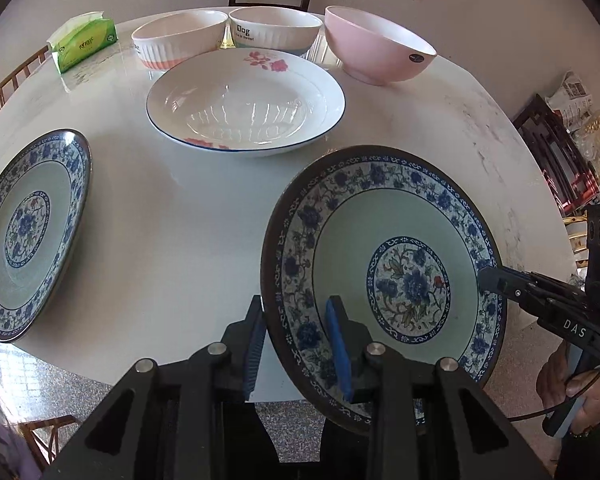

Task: Organize plates and bowls
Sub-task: 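Carry the large plate with both grippers over the smaller blue-and-white plate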

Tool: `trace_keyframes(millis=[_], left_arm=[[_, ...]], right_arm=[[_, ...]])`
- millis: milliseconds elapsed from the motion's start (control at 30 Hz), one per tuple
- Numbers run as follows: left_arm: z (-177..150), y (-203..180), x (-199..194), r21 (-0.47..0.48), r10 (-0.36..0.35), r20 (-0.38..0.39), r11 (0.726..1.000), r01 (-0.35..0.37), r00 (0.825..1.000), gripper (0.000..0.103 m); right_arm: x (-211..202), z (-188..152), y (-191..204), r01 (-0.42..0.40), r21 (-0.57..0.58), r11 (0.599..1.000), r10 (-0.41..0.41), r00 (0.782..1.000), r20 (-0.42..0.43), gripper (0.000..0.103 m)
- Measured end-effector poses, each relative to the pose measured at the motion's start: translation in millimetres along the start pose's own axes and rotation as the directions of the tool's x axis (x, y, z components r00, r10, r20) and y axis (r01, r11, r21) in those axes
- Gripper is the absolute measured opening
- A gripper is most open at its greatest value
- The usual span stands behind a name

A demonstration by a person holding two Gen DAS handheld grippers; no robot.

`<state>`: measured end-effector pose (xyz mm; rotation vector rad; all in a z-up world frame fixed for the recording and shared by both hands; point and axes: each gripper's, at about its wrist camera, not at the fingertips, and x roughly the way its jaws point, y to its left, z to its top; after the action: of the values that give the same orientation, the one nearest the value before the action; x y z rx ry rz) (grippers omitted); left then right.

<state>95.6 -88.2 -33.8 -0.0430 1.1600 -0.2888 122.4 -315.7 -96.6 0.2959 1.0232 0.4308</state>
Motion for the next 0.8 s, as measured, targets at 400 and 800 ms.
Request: trace_keyframes(millis=[400,800], left_arm=[[-14.0,13.1,-13.7,-0.025,0.059,0.067,0.998,-0.057,0.996,0.03],[-18.3,31.1,-31.4,-0.051,0.097,0.119,0.995,-0.091,0.988,0.031]], right_arm=[[7.6,-22.0,20.1,-0.063,0.023,0.998,0.062,0.998,0.027,0.019],[21.8,-18.4,40.2,-0.083,0.014,0.996,0.082,0.996,0.027,0.019]])
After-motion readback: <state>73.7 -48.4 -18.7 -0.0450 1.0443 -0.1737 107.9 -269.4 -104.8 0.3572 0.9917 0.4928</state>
